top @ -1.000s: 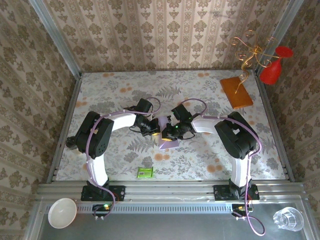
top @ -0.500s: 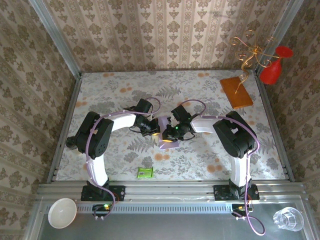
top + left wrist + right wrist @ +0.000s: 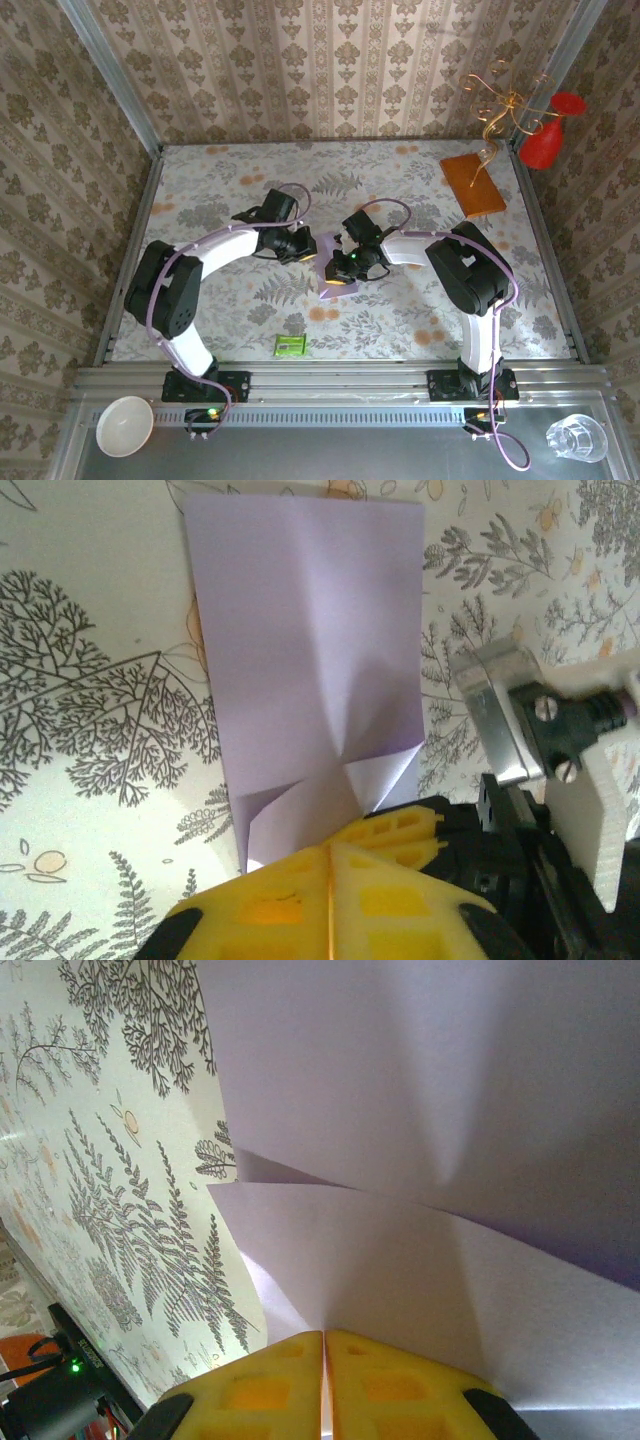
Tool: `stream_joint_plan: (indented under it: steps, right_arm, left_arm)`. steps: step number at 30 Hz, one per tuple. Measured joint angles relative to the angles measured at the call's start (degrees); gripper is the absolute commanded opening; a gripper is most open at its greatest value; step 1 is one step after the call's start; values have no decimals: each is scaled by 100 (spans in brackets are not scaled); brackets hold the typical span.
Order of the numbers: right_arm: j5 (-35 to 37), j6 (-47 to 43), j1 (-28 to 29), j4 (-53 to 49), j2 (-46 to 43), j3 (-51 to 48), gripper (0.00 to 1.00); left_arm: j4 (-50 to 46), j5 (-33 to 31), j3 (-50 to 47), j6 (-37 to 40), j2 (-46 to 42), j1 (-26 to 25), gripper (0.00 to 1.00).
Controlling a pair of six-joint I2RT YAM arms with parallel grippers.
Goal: Fold a paper plane with a square sheet of paper (pick it up from the middle)
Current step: Fold the triangle a second time at the center of the table.
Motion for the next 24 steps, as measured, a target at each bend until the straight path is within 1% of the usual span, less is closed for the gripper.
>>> stream_joint_plan:
  steps: [5,8,12,19,24]
  right_arm:
    - [-4,-15,-9,-2,7,0,10]
    - [-7,-44,-11,-2,7,0,10]
    - [-22,-83,-31,-2,7,0,9]
    - [-44,-98,-39,0,9,0,7]
    - [-68,-98,-55,4,15,0,7]
  left_arm:
    - [76,46,-374,-160,-39,-304,0]
    - [142,96,-699,-308,-118,-446,0]
    - [273,164,-1016,-542,-243,-498,0]
    - [667,350,-1108,-791,-245,-629,0]
    - [811,448,-1108,-848,-186,-629,0]
